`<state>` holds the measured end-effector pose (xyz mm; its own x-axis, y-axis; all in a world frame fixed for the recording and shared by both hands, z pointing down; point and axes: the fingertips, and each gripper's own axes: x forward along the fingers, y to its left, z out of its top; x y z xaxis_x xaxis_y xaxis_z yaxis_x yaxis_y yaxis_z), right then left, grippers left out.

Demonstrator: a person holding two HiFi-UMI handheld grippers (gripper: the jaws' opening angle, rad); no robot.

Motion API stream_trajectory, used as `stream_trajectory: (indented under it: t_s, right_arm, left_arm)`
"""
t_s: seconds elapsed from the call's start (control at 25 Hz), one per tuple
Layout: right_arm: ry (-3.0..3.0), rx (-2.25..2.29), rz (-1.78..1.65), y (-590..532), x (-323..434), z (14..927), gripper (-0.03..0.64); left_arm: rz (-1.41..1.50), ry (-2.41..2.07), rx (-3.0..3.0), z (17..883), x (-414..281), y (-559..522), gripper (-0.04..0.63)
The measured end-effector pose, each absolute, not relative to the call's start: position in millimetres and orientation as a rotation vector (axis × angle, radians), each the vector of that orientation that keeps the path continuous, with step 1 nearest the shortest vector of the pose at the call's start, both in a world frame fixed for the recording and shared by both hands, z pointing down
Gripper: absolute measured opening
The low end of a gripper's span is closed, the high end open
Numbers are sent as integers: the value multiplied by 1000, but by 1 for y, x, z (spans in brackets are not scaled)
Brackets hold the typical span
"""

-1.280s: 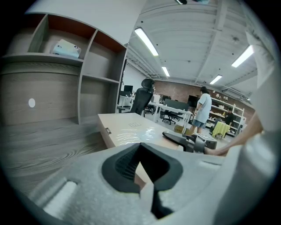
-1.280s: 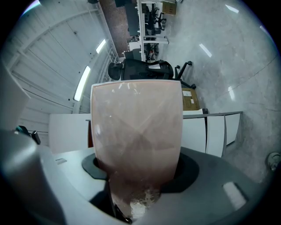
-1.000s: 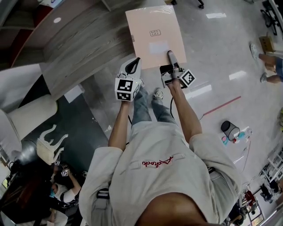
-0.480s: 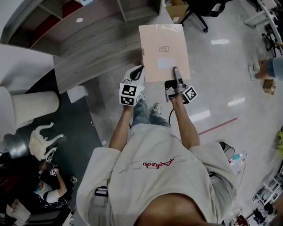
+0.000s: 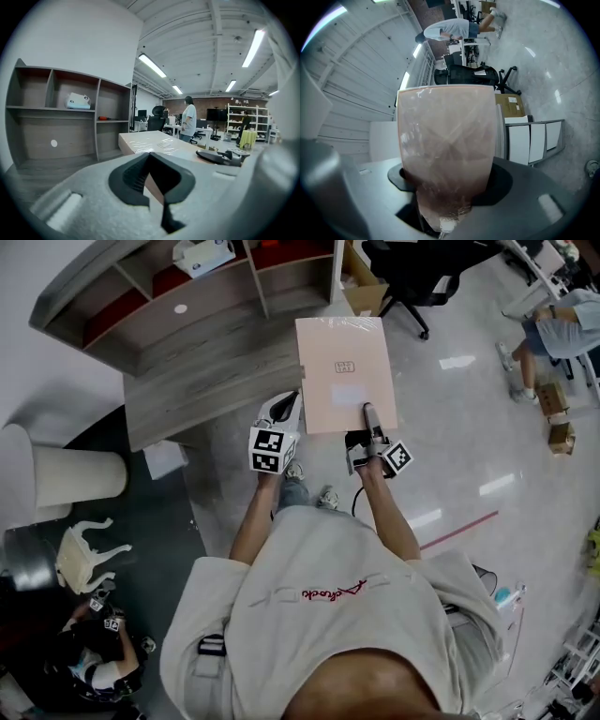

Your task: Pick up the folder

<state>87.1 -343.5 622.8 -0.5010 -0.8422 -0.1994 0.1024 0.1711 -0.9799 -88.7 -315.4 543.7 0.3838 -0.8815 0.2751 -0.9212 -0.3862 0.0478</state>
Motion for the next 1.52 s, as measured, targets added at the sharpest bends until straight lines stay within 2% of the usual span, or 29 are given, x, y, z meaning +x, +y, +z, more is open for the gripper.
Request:
stream_trajectory:
  t_s: [0.72, 1.52]
  right_arm:
    - [1663, -680, -1413, -326, 111, 597, 291]
    - [1677, -653, -1427, -325, 103, 592, 292]
  left_arm:
    - [268, -1676, 2484, 517, -63, -296, -2]
    - [267, -1713, 2469, 515, -72, -291, -2]
